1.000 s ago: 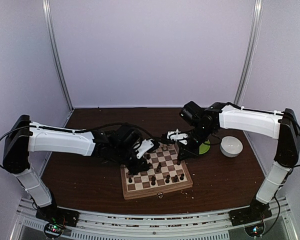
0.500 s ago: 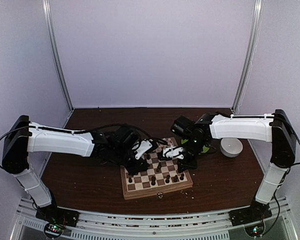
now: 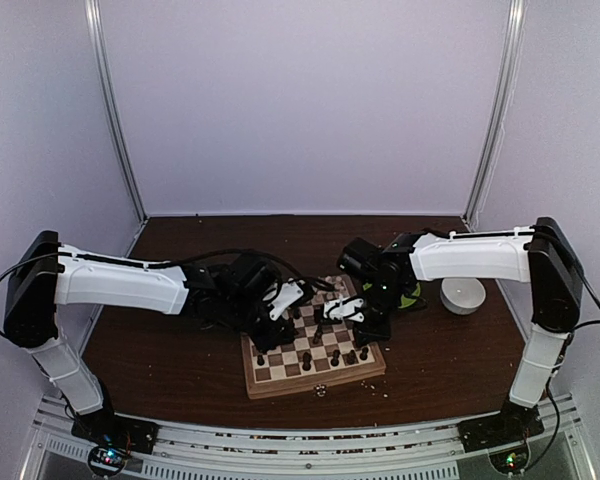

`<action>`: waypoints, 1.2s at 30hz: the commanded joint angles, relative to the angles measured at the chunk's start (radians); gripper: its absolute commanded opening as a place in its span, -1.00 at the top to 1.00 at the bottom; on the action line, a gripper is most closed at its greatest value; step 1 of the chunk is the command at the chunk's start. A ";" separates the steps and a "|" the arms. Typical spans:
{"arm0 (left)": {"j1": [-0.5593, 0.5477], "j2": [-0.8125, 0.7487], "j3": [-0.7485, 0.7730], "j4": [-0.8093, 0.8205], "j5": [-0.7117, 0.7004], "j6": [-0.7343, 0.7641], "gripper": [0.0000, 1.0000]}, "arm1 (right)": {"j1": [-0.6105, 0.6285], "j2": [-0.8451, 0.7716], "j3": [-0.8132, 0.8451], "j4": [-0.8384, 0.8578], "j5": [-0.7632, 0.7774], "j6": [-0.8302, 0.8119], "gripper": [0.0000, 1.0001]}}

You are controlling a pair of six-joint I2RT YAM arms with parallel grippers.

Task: Set up the chess pieces on the board
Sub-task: Place the pawn at a7, then pass from the left arm to the right

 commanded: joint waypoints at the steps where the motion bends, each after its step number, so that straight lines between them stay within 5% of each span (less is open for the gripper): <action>1: 0.011 -0.033 -0.004 0.026 -0.009 -0.008 1.00 | 0.004 0.015 0.006 0.022 0.023 0.000 0.70; 15: 0.018 -0.047 0.041 -0.011 -0.001 -0.005 1.00 | -0.012 -0.082 0.066 -0.046 -0.005 0.007 0.48; 25: 0.143 -0.023 0.145 -0.056 0.367 -0.046 1.00 | -0.045 -0.370 0.011 -0.039 -0.231 -0.104 0.34; 36: 0.166 0.093 0.337 -0.212 0.656 -0.037 1.00 | 0.139 -0.302 0.139 0.050 0.108 -0.254 0.21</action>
